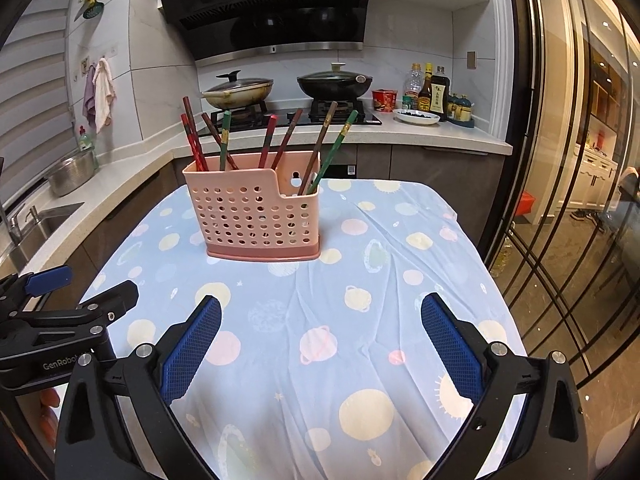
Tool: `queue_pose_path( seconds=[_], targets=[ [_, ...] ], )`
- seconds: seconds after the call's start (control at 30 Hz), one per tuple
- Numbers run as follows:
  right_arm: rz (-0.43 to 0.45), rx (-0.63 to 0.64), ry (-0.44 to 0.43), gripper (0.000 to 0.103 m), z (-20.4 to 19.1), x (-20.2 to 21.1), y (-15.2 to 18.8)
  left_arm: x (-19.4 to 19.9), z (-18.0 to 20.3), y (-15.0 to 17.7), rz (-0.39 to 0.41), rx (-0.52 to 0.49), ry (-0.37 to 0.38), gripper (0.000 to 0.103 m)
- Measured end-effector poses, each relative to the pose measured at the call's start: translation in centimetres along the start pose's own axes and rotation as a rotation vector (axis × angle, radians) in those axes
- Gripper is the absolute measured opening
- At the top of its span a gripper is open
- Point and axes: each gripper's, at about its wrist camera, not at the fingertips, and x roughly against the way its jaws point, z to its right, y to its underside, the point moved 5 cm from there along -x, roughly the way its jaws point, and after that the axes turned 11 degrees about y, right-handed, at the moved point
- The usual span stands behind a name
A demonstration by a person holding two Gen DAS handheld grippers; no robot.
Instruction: Organize utensils
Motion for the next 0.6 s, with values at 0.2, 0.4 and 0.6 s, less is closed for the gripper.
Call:
queue_pose_path(
  seconds=[0.2,0.4,0.6],
  targets=[
    [-0.043,0.01,-0.014,0.097,0.0,-0.6,1.3,-0.1,-0.1,0.8,-0.005,0.001,-0.015,0.096],
    [-0.052,0.009,-0.01,0.097,0.3,-0.7,2.0,-0.3,-0.4,1.7,-0.019,0.006,-0.037,0.096],
    [-0.062,0.004,-0.005,0.097,0.4,-1.1,2.2,-0.7,-0.9,2.6,-0.037,0.022,-0.045,0.096]
  ],
)
